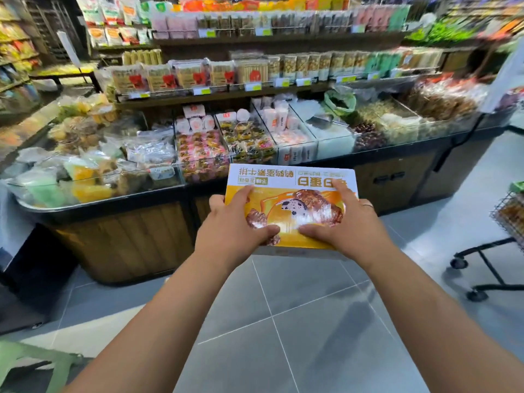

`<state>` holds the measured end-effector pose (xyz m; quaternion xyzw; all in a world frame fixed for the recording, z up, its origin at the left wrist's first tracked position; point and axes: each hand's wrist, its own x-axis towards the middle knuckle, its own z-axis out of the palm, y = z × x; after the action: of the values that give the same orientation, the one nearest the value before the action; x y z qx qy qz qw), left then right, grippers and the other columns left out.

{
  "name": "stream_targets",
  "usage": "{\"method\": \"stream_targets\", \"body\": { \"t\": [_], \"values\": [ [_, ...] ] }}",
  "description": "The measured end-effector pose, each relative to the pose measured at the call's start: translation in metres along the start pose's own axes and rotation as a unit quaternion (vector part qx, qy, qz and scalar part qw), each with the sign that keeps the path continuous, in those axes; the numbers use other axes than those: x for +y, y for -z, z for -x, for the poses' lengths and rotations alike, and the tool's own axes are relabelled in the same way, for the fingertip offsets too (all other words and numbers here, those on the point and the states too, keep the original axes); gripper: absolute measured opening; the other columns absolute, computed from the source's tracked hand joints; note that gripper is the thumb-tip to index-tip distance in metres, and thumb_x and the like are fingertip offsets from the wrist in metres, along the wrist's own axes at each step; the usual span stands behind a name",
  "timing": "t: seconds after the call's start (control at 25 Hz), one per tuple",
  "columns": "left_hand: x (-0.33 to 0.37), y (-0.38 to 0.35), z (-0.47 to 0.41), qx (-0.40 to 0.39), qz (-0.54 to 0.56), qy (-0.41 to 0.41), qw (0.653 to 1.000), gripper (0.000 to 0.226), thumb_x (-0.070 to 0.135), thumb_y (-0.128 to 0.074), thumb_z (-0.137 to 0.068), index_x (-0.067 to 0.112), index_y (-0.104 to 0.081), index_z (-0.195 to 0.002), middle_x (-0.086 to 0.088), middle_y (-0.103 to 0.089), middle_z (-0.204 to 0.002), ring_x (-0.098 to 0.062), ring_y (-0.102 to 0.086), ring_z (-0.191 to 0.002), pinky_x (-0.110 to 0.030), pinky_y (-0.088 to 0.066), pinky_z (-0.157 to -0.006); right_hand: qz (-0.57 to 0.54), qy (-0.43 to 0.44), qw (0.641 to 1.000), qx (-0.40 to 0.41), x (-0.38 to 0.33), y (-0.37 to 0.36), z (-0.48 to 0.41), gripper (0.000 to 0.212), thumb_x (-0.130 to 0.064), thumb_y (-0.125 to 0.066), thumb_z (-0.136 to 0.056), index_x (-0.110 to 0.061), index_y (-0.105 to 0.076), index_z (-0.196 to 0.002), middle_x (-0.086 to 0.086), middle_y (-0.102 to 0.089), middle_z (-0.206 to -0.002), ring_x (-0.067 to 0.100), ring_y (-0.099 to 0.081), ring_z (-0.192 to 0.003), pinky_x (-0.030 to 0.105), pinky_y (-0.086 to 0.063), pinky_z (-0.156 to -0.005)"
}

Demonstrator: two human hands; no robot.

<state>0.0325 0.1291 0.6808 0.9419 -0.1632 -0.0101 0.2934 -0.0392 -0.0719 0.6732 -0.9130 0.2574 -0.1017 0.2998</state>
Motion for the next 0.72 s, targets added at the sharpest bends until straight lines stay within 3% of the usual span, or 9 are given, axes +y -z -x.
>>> {"method": "stream_targets", "body": {
  "t": [0.44,0.72],
  "values": [
    [0.227,-0.157,-0.083,-0.089,0.024,-0.132,0.987,0.091,0.064,-0.072,-0.070,0.044,-0.024,-0.144,-0.005,-0.033,-0.133,-0.030,-0.055,-0.112,-0.039,-0.047,-0.092,-0.005,-0.112,0.990,0.081,0.199,0.156,-0.073,0.113,-0.068,-0.078,-0.057,-0.050,-0.011,-0.147,0.009,-0.034,-0.147,0.028,-0.041,-0.130,0.042,-0.040,-0.102],
    [0.341,-0.264,-0.176,-0.163,0.031,-0.223,0.961,0.087,0.064,-0.070,-0.072,0.046,-0.024,-0.143,-0.003,-0.031,-0.135,-0.027,-0.057,-0.108,-0.036,-0.047,-0.090,-0.010,-0.208,0.968,0.141,0.304,0.211,-0.155,0.116,-0.074,-0.076,-0.049,-0.052,-0.013,-0.144,0.007,-0.040,-0.146,0.029,-0.051,-0.122,0.045,-0.045,-0.099]
  ]
}}
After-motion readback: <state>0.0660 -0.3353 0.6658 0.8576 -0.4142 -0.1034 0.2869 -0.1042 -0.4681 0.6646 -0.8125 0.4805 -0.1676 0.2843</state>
